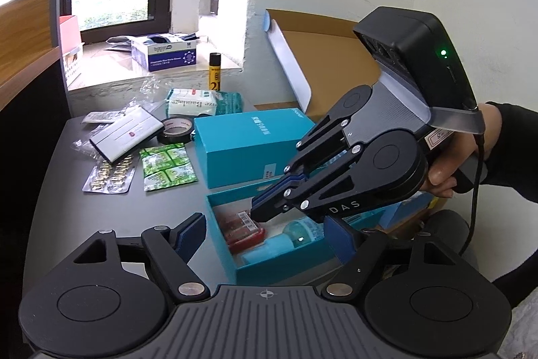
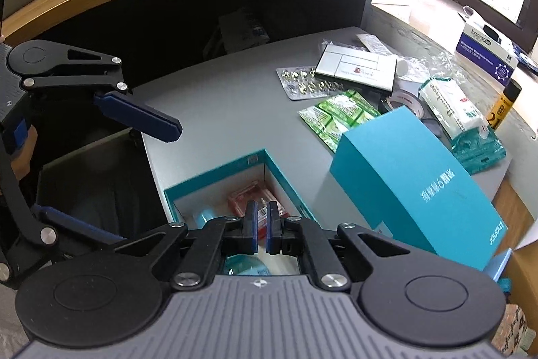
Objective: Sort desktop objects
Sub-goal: 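Lower the red box into the teal box and open the right tool, then move both tools back over the blue box of clothes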
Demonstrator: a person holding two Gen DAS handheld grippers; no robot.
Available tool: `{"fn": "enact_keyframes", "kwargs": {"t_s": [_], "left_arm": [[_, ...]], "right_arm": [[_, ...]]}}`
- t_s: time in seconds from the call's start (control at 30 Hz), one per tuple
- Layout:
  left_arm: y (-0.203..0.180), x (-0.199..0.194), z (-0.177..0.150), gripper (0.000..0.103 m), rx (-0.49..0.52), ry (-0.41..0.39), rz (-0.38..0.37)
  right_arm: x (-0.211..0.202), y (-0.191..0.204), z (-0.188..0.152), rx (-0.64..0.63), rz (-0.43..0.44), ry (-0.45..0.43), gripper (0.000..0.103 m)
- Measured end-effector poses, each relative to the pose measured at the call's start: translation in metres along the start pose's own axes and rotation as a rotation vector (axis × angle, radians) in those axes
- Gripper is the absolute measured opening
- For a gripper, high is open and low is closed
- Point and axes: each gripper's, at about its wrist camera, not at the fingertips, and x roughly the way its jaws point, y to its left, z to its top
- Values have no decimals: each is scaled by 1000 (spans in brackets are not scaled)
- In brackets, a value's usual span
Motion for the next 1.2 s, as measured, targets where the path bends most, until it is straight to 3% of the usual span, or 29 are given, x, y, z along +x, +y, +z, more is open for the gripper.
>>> {"fn": "enact_keyframes", "kwargs": {"t_s": [0.47,0.8,1.2], "left_arm": [[-14,0,6,79,32,-10,-23],[-41,14,18,80,63,-2,-90],[-83,48,34,80,131,18,-173]], "right_arm": [[-61,-8,-31,127,-58,-94,9],[-106,-20,-92,276,-136,-133,15],[-153,-54,-166,427,-252,-109,18]]}}
